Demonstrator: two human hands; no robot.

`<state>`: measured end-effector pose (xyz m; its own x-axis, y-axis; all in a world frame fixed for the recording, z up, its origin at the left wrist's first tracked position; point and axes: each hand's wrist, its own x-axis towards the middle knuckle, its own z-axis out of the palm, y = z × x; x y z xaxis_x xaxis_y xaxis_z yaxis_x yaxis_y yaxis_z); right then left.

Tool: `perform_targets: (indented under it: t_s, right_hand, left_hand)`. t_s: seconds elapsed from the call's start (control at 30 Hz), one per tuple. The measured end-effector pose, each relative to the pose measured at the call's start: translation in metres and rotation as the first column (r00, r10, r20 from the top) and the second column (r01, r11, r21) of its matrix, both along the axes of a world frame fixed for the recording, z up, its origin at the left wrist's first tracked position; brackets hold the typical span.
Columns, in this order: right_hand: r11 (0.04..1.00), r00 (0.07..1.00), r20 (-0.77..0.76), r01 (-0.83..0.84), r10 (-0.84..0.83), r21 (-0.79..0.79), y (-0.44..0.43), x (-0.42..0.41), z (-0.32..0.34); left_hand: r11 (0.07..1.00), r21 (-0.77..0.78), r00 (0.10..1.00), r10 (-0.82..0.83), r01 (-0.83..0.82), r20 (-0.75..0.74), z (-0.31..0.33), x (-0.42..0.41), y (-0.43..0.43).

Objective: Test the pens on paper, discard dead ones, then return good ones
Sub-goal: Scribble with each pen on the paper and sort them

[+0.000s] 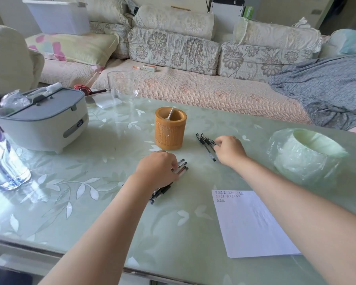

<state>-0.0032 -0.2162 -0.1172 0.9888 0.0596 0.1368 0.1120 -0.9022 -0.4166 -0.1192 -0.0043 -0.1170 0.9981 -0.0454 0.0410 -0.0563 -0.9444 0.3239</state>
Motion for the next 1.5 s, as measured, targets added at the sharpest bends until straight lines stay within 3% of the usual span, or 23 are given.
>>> perform_targets:
  t_s: [0.1,0.23,0.43,0.57,0.93,1.07,1.3,1.5]
  right_hand:
    - [0.981,0.978,0.077,-0.195,0.193,0.012,0.014,-0.020,0.009]
    - [0.855,0.855,0.015,-0.517,0.518,-0.039,0.035,-0.057,0.014]
    - [0.726,0.749,0.026,-0.633,0.663,-0.270,0.045,-0.078,0.004]
    - [0.700,0.728,0.080,-0.614,0.681,-0.364,0.041,-0.077,-0.003]
    - [0.839,0.819,0.203,-0.492,0.537,-0.233,-0.027,-0.081,0.025]
    - [0.876,0.863,0.169,-0.446,0.476,-0.185,-0.061,-0.094,0.023]
    - [0.890,0.891,0.010,-0.454,0.454,0.053,-0.080,-0.116,0.015]
    - [0.906,0.906,0.003,-0.423,0.423,-0.024,-0.089,-0.108,0.002]
  left_hand:
    - [0.999,0.038,1.000,0.009,-0.008,-0.022,0.005,-0.004,-0.001]
    - [0.993,0.108,0.996,0.047,-0.038,-0.078,0.014,-0.014,0.001]
    - [0.988,0.148,0.996,0.056,-0.045,-0.072,0.015,-0.023,-0.002]
    - [0.987,0.149,0.997,0.059,-0.052,-0.041,0.015,-0.025,-0.004]
    - [0.994,-0.108,0.997,0.022,-0.015,0.069,0.028,-0.021,-0.037]
    - [0.985,-0.162,0.996,-0.046,0.059,0.081,0.028,-0.019,-0.067]
    - [0.935,-0.305,0.983,-0.157,0.180,0.099,0.022,-0.014,-0.107]
    - [0.967,-0.195,0.986,-0.154,0.163,0.063,0.009,-0.005,-0.108]
